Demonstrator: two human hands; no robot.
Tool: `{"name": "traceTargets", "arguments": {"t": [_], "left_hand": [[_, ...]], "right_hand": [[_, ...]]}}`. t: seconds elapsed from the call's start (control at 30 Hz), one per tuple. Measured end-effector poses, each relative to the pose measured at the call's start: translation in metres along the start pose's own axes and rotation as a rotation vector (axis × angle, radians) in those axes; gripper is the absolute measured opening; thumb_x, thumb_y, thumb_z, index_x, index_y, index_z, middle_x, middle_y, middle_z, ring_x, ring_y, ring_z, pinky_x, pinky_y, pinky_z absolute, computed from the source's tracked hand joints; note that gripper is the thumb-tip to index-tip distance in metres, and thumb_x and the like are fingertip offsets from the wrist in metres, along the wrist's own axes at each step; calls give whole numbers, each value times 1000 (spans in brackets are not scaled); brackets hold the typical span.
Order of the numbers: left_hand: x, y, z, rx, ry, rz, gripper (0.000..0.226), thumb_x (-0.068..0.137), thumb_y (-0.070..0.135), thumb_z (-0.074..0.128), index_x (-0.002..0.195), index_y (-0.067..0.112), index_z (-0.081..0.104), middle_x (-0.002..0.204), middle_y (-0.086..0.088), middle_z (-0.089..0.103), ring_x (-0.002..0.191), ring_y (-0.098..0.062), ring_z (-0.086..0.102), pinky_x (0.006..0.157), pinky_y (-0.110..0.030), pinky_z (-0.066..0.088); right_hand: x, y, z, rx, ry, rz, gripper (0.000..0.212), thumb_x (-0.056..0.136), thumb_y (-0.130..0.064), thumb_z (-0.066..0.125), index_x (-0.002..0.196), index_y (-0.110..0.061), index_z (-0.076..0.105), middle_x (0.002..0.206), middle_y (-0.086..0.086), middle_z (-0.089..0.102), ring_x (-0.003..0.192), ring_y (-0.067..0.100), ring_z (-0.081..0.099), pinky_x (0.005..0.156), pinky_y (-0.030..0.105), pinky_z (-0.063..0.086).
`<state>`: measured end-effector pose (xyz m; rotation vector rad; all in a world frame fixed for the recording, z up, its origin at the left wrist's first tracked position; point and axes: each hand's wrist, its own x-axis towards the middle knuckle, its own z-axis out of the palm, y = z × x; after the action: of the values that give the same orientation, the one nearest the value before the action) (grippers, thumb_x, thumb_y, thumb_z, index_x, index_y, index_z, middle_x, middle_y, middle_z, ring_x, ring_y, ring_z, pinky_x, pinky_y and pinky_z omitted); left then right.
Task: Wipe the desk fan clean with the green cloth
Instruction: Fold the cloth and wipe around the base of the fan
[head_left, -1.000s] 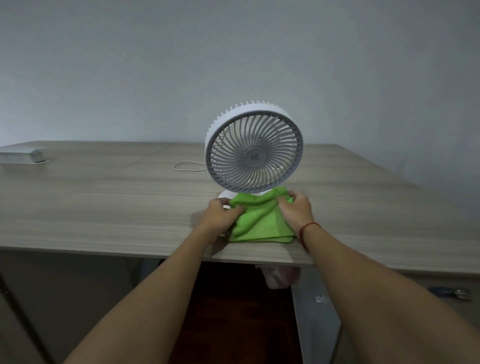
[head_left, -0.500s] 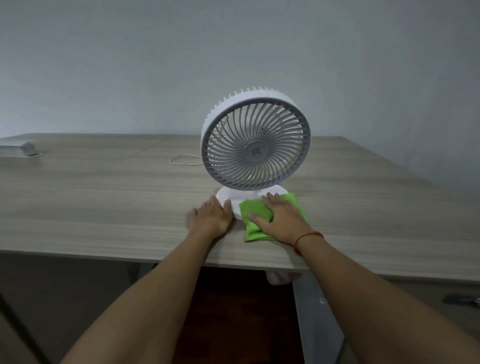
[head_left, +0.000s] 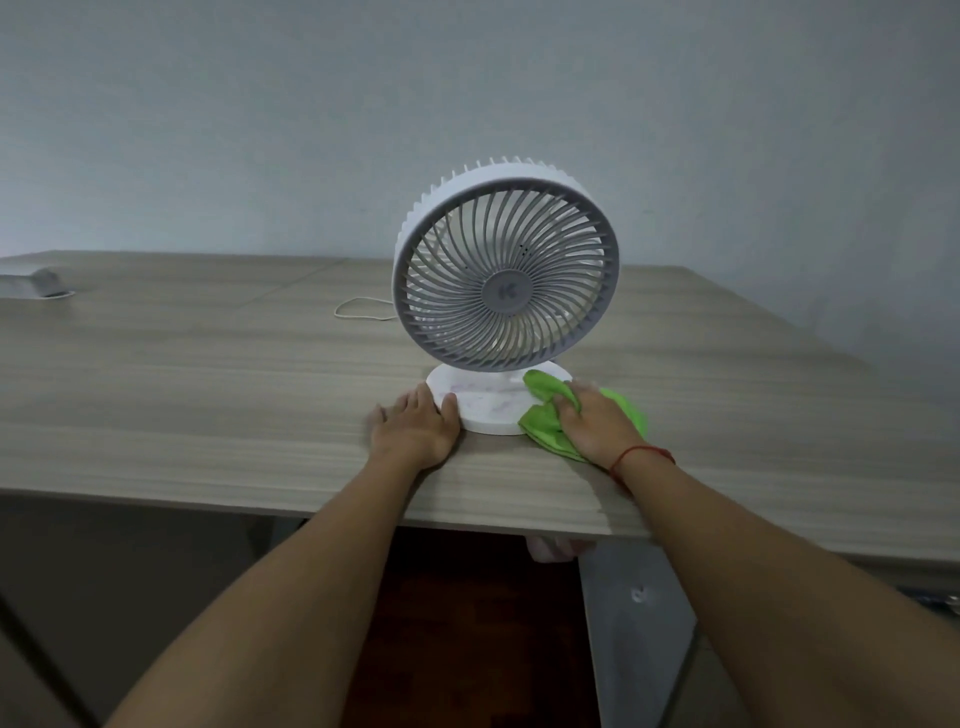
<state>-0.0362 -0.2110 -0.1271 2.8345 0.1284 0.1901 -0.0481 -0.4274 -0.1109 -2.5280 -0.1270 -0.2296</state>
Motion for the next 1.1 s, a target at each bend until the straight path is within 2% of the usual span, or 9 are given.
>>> {"name": "traceTargets", "arguments": {"t": [0.13, 0.27, 0.37, 0.5, 0.73, 0.83, 0.97, 1.03, 1.1], "left_hand": [[-2, 2, 0, 18, -18, -4, 66, 98, 48, 10, 148, 7, 25, 157, -9, 32, 148, -22, 22, 120, -50, 12], [-2, 2, 1, 16, -27, 3, 67, 99, 48, 10, 150, 7, 20, 160, -7, 25, 150, -21, 17, 120, -51, 10], [-2, 3, 1, 1, -31, -2, 67, 98, 48, 10, 151, 7, 19, 161, -7, 23, 151, -21, 16, 120, -51, 9], [-3, 2, 2, -9, -25, -11, 66, 97, 49, 11, 147, 9, 27, 158, -8, 29, 149, -22, 22, 119, -51, 12], [-2, 1, -2, -1, -32, -24, 66, 97, 50, 11, 147, 10, 28, 158, -7, 32, 149, -22, 23, 120, -50, 12], [-1, 1, -3, -1, -38, -20, 67, 96, 51, 11, 148, 11, 28, 157, -8, 33, 149, -22, 23, 120, -50, 11], [1, 1, -1, -14, -34, -15, 67, 97, 51, 11, 149, 11, 26, 157, -8, 32, 148, -23, 23, 120, -50, 10], [2, 1, 0, -20, -30, -12, 67, 97, 50, 12, 149, 11, 25, 157, -9, 32, 148, -24, 23, 120, -51, 10], [1, 1, 1, -25, -24, -10, 67, 97, 50, 12, 149, 10, 25, 157, -9, 32, 148, -24, 22, 120, -51, 10]], "right_hand": [[14, -9, 8, -14, -20, 19, 51, 101, -33, 31, 145, -6, 33, 157, 13, 26, 146, 28, 21, 120, 41, 19], [13, -26, 22, -141, -40, -86, 50, 101, -34, 30, 146, -12, 33, 159, 4, 23, 149, 24, 12, 122, 42, 9], [3, -35, 26, -211, -32, -157, 49, 101, -33, 30, 145, -12, 35, 158, 3, 28, 149, 23, 16, 120, 42, 8], [-14, -35, 22, -157, -47, -204, 48, 100, -31, 34, 144, -10, 36, 155, 4, 32, 147, 22, 19, 120, 41, 9], [-17, -11, 6, -69, -125, -163, 51, 100, -32, 35, 148, -14, 28, 161, 2, 19, 150, 19, 10, 120, 31, 9], [-3, -2, 4, -36, -64, -52, 50, 101, -32, 33, 146, -11, 32, 159, 12, 20, 147, 26, 20, 119, 33, 17], [17, -6, 10, 24, 191, 85, 43, 96, -23, 43, 134, -2, 48, 137, 26, 46, 127, 37, 42, 105, 34, 33], [19, -15, 17, 86, 309, 101, 38, 93, -16, 48, 129, -5, 53, 127, 27, 54, 119, 39, 49, 99, 36, 39], [18, -20, 22, 97, 299, 31, 34, 93, -17, 48, 123, -7, 59, 125, 24, 60, 118, 39, 53, 97, 38, 42]]}}
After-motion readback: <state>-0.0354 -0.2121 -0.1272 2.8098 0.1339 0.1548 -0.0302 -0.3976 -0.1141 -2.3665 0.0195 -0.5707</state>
